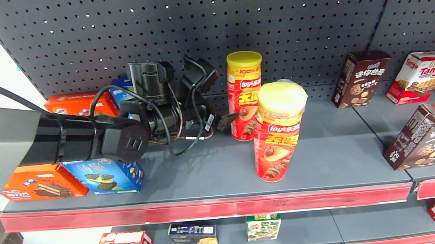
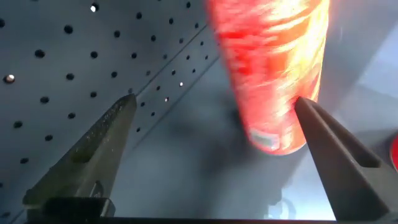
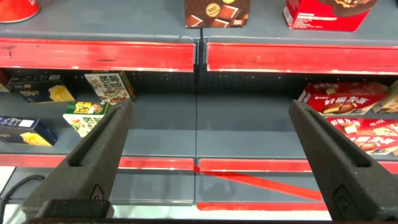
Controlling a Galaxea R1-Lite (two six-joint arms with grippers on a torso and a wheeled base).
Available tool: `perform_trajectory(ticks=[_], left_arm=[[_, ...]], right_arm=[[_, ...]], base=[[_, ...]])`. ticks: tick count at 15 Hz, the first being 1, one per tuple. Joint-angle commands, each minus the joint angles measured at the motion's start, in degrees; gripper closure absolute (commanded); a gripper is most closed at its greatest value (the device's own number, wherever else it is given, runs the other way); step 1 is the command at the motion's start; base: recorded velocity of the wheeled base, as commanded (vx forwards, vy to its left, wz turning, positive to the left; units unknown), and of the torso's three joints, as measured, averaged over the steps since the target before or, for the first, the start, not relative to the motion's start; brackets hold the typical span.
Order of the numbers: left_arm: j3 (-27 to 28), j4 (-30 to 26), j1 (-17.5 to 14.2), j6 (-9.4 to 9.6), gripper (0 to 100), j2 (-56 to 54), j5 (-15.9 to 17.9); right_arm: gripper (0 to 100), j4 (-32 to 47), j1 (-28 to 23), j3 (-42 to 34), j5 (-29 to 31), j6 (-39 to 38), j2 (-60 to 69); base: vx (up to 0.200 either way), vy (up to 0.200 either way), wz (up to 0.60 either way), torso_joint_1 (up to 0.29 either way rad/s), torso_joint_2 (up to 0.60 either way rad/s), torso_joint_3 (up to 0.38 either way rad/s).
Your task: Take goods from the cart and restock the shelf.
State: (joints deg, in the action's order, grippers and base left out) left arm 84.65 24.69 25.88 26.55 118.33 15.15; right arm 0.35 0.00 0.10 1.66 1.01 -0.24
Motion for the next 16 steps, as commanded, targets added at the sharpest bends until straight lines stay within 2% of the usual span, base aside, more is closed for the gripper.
perform_trajectory(ticks=[1,4,7,13,14,16], left_arm=[[0.87,0.01,-0.39,-0.01,0,1.46,-0.04],[1.22,0.54,-0.57,-0.1,0,1.81,-0.65],[-0.28,3.79,-1.36,-0.18,0,1.02,-0.65],[-7.84,5.9,-3.56,-0.01,0,-3.37,-1.0],[-7.92,5.9,-3.64,0.17,0,-3.37,-1.71],[-7.31,5.99,-3.73,0.26,0,-3.2,-5.4]], right_arm=[[0,0.0,0.0,-0.01,0.01,0.04,-0.11],[0,0.0,0.0,-0.01,0.01,0.04,-0.11],[0,0.0,0.0,-0.01,0.01,0.04,-0.11],[0,0.0,0.0,-0.01,0.01,0.04,-0.11],[0,0.0,0.0,-0.01,0.01,0.04,-0.11],[0,0.0,0.0,-0.01,-0.08,0.04,-0.11]], base=[[0.0,0.0,0.0,0.0,0.0,0.0],[0.0,0.0,0.0,0.0,0.0,0.0],[0.0,0.0,0.0,0.0,0.0,0.0],[0.0,0.0,0.0,0.0,0.0,0.0],[0.0,0.0,0.0,0.0,0.0,0.0],[0.0,0.0,0.0,0.0,0.0,0.0]])
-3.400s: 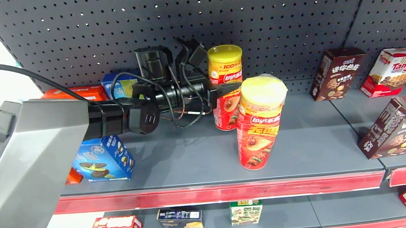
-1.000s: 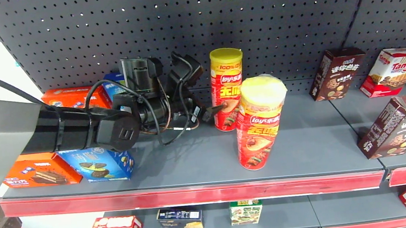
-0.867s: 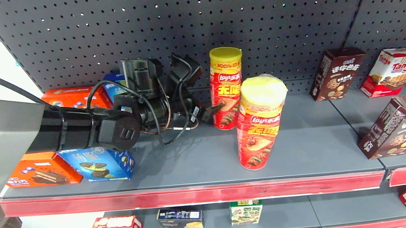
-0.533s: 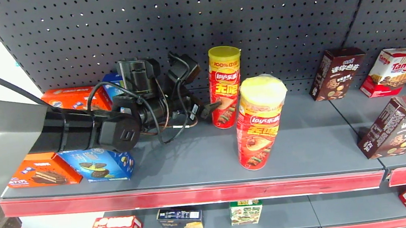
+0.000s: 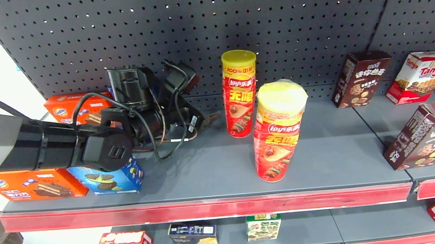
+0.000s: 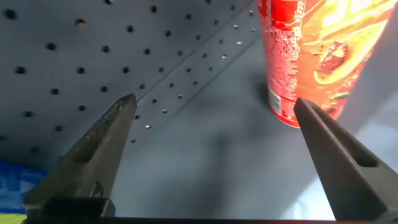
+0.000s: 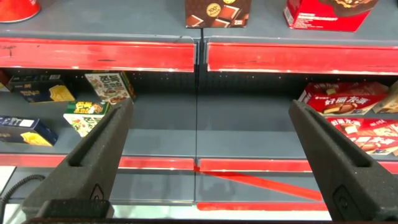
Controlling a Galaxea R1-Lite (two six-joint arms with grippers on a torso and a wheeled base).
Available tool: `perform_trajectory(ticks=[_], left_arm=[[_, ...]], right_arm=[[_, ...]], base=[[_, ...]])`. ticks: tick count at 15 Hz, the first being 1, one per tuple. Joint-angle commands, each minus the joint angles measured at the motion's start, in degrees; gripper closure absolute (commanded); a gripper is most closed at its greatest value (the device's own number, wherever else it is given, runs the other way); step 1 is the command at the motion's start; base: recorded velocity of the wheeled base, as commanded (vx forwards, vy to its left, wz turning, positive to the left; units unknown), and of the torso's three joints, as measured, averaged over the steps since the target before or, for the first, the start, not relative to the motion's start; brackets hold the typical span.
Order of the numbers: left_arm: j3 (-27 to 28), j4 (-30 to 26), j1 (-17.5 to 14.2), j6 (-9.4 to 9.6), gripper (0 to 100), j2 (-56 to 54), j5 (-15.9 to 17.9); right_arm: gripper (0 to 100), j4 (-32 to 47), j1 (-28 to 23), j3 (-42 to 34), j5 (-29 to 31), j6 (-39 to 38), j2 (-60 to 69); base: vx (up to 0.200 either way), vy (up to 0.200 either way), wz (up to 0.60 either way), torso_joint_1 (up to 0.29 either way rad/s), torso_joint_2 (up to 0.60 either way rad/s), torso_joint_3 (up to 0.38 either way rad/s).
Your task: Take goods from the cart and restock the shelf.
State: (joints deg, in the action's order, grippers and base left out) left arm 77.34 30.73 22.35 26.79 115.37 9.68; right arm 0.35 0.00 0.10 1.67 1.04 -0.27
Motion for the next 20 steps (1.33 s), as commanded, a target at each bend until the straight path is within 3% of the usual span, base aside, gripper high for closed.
perform_trajectory(ticks=[1,3,5,20], left_arm=[[0.09,1.08,-0.2,0.19,0,-0.06,-1.33],[0.36,3.81,-0.02,1.07,0,1.96,-4.23],[1.59,4.34,0.33,1.15,0,3.98,-5.02],[6.25,4.34,4.37,0.98,0,7.32,-5.28]], right_arm=[[0,0.0,0.0,-0.01,0.0,0.02,-0.08],[0,0.0,0.0,-0.01,0.0,0.02,-0.08],[0,0.0,0.0,-0.01,-0.09,0.02,-0.08],[0,0.0,0.0,-0.01,-0.09,0.02,-0.08]], base=[[0.0,0.0,0.0,0.0,0.0,0.0],[0.0,0.0,0.0,0.0,0.0,0.0],[0.0,0.0,0.0,0.0,0.0,0.0],[0.0,0.0,0.0,0.0,0.0,0.0]])
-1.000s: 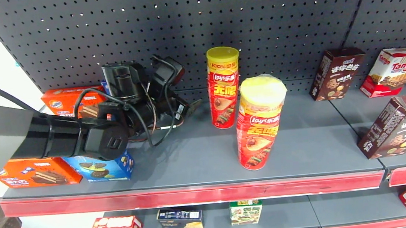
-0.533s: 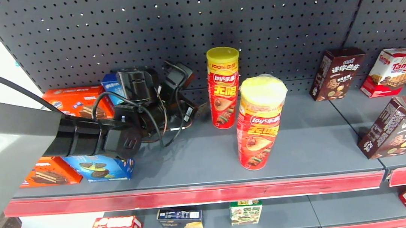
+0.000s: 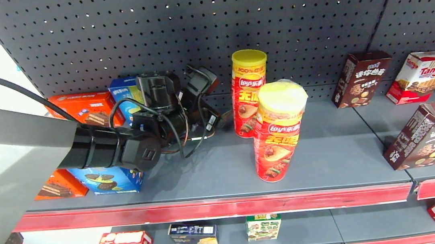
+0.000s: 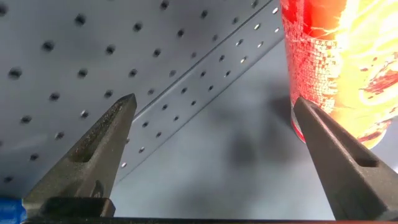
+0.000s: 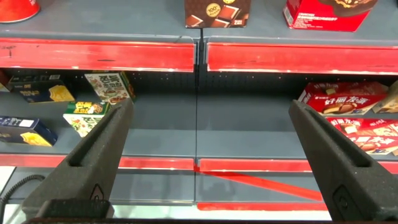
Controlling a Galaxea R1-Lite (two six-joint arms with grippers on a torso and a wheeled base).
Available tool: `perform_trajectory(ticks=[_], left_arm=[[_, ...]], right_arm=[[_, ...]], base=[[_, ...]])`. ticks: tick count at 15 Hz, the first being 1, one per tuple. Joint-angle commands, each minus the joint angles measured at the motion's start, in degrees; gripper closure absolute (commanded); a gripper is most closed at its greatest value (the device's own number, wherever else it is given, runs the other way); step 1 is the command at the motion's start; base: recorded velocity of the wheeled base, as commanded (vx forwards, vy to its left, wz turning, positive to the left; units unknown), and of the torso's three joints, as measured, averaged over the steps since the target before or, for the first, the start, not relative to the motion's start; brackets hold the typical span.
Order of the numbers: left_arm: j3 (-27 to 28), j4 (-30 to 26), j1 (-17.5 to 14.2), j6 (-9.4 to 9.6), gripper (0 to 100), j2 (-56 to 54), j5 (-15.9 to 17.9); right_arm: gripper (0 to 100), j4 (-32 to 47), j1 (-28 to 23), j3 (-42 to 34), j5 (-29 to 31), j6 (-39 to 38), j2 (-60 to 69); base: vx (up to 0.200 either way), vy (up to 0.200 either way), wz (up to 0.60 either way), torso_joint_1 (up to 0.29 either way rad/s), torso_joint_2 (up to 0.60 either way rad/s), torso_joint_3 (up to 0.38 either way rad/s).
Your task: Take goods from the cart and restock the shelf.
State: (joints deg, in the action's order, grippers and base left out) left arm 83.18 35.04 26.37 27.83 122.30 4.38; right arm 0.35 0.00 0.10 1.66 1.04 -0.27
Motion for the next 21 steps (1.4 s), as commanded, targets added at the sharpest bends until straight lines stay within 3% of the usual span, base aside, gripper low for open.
perform_trajectory(ticks=[1,17,19,21], left_arm=[[0.58,0.03,0.61,-0.06,0,0.58,0.02],[1.46,0.12,0.97,-0.5,0,0.31,0.02],[1.46,0.12,1.41,-3.22,0,-5.31,0.02],[-0.38,0.12,1.23,-3.22,0,-9.97,-1.48]], right_arm=[[0,0.0,0.0,-0.01,0.01,0.02,-0.08],[0,0.0,0.0,-0.01,0.01,0.02,-0.08],[0,0.0,0.0,-0.01,0.01,0.02,-0.08],[0,0.0,0.0,-0.01,0.01,0.02,-0.08]], base=[[0.0,0.0,0.0,0.0,0.0,0.0],[0.0,0.0,0.0,0.0,0.0,0.0],[0.0,0.0,0.0,0.0,0.0,0.0],[0.0,0.0,0.0,0.0,0.0,0.0]])
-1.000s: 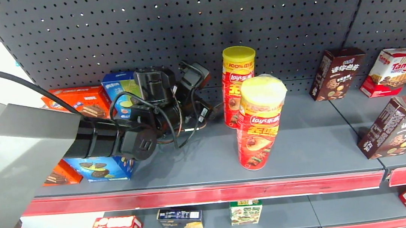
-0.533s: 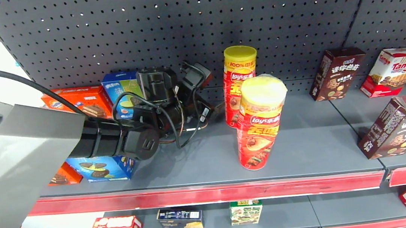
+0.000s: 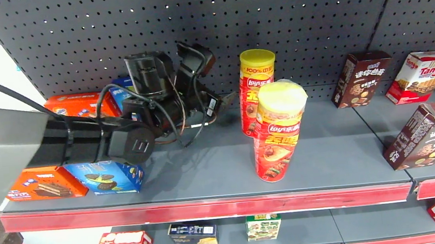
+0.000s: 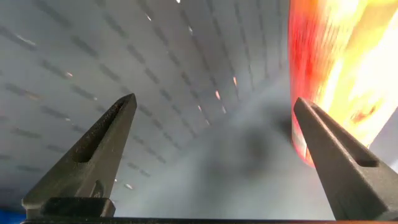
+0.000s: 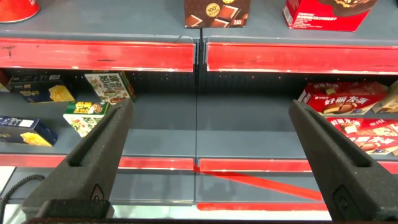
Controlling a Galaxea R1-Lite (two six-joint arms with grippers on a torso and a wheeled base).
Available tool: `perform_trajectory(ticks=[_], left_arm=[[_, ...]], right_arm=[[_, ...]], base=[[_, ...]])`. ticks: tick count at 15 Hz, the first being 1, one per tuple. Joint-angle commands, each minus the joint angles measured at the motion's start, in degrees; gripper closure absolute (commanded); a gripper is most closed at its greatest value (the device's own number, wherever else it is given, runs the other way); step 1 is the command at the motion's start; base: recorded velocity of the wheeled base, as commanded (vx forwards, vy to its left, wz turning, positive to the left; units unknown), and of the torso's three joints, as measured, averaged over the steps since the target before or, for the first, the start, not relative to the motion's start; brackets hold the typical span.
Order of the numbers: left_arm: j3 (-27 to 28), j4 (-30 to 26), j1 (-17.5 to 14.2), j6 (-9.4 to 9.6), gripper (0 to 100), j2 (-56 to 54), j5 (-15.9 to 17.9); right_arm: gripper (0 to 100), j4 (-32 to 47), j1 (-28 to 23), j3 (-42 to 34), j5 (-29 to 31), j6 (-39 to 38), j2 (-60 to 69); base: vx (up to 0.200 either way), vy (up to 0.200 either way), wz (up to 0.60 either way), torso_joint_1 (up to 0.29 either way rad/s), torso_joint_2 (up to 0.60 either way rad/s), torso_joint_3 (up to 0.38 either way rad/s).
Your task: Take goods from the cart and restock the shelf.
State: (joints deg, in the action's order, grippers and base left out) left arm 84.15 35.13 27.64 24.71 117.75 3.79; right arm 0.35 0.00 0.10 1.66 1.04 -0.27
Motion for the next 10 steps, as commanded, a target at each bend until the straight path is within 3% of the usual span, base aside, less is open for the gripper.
perform_trajectory(ticks=[1,4,5,8,10], left_arm=[[-4.26,0.29,0.05,-0.28,0,-8.5,-3.26],[-15.25,1.34,0.31,-2.83,0,-20.01,-5.55],[-21.93,1.52,0.23,-2.91,0,-25.2,-7.31],[-34.49,2.57,3.13,-3.35,0,-34.25,-12.4],[-38.01,4.51,2.51,-5.46,0,-35.57,-14.43]], right_arm=[[0,0.0,0.0,-0.01,0.01,0.02,-0.08],[0,0.0,0.0,-0.01,0.01,0.02,-0.08],[0,0.0,0.0,-0.01,0.01,0.11,-0.08],[0,0.0,0.0,-0.01,-0.25,0.19,-0.08],[0,0.0,0.0,-0.01,-0.34,0.19,-0.08]], base=[[0.0,0.0,0.0,0.0,0.0,0.0],[0.0,0.0,0.0,0.0,0.0,0.0],[0.0,0.0,0.0,0.0,0.0,0.0],[0.0,0.0,0.0,0.0,0.0,0.0],[0.0,0.0,0.0,0.0,0.0,0.0]])
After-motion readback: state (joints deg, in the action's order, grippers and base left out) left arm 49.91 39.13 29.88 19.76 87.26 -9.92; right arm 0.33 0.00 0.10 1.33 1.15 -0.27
